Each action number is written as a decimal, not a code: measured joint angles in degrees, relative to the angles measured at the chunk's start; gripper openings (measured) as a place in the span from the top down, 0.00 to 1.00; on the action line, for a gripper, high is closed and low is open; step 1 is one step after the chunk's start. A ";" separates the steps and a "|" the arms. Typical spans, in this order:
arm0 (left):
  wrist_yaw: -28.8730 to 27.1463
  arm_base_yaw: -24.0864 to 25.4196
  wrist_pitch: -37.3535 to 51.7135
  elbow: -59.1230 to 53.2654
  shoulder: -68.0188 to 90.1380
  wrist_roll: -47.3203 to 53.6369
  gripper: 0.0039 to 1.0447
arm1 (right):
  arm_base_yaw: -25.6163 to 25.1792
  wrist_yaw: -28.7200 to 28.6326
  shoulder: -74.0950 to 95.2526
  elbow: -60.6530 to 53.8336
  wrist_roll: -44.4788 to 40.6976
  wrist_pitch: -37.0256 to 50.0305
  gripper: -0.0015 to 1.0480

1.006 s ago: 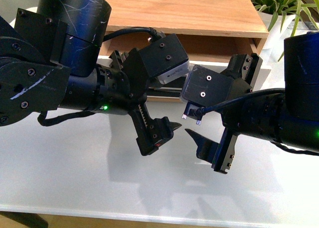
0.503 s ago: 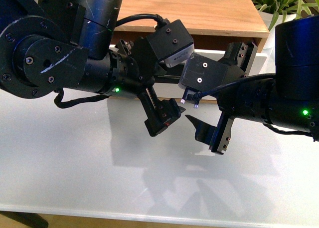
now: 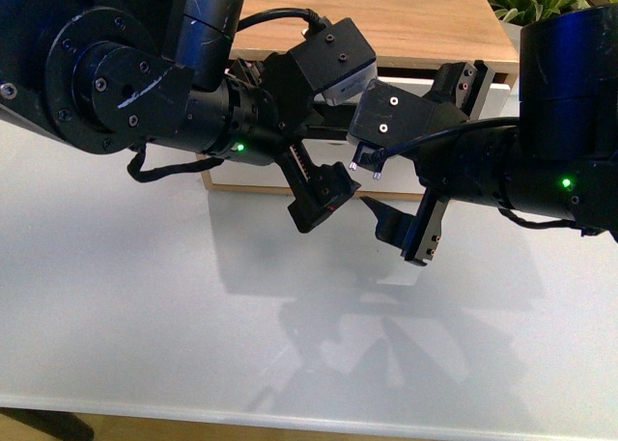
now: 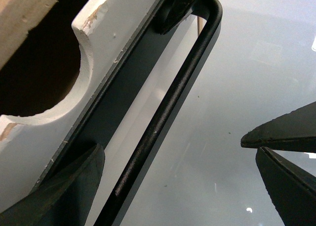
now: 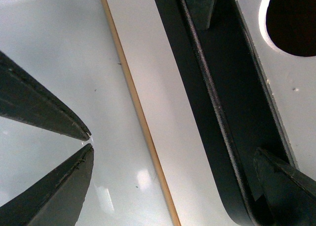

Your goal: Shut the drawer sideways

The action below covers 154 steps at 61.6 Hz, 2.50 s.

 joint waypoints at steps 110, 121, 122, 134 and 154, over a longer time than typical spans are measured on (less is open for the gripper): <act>-32.00 16.02 28.26 -51.98 -60.11 -36.44 0.69 | -11.21 19.02 -42.53 -42.58 54.77 30.01 0.57; -29.68 18.19 25.99 -57.70 -67.84 -36.28 0.99 | -13.51 17.35 -56.85 -45.86 56.43 17.90 0.94; -29.51 18.32 25.66 -58.14 -68.59 -36.28 0.99 | -13.66 17.18 -58.25 -46.10 56.43 17.09 0.97; -25.44 23.15 20.87 -61.99 -77.07 -36.22 0.99 | -18.18 12.92 -69.40 -49.00 56.65 9.14 0.98; -25.00 23.19 14.53 -66.49 -88.15 -36.17 0.99 | -18.21 12.70 -85.13 -50.60 56.65 -4.02 0.98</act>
